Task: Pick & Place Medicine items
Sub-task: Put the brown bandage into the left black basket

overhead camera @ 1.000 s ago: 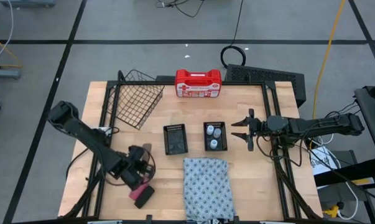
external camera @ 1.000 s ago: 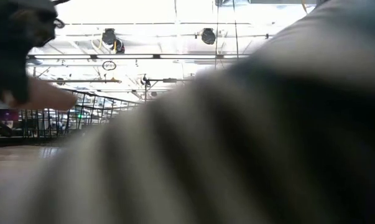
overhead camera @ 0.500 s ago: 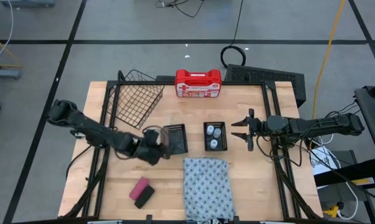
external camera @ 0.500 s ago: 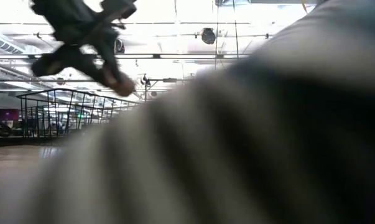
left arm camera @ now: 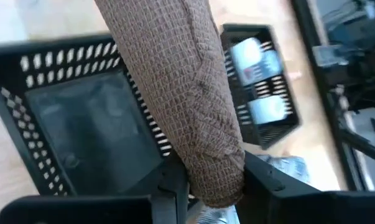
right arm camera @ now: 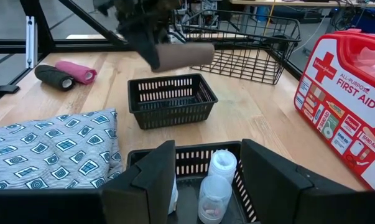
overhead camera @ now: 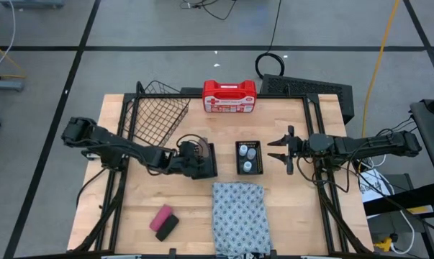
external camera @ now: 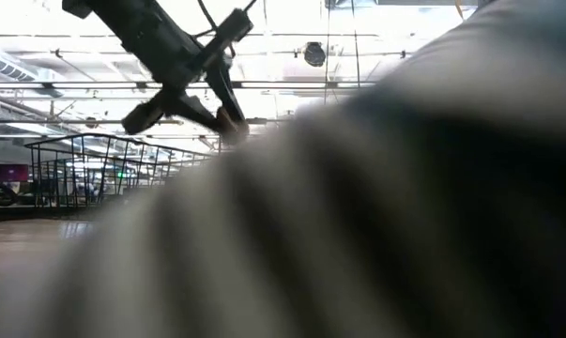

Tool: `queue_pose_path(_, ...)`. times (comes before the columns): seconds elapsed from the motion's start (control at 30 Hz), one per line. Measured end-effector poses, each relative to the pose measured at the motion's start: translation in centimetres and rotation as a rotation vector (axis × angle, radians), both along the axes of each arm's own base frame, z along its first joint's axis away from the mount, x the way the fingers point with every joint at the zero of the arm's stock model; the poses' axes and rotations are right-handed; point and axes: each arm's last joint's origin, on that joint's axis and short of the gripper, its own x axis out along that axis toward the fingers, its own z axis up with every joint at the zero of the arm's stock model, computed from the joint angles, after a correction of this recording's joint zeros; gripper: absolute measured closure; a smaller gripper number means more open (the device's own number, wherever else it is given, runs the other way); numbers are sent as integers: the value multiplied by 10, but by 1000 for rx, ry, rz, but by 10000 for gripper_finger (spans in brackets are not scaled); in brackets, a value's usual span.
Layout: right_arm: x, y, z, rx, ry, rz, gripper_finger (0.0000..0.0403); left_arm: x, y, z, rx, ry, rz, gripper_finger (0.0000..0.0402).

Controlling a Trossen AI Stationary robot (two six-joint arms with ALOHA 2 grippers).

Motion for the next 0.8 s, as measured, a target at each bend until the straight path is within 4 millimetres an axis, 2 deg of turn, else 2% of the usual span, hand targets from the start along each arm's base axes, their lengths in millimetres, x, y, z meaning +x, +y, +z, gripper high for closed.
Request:
queue_pose_path(0.33, 0, 0, 0, -3, 0, -2, 232, 10, -8, -28, -95, 39, 35, 305)
queue_pose_path(0.67, 0, -1, 0, -9, 0, -26, 232, 18, -10, -41, -65, 55, -6, 305)
queue_pose_path(0.8, 0, -1, 0, -7, 0, -25, 232, 18, -10, -41, -70, 55, -8, 305)
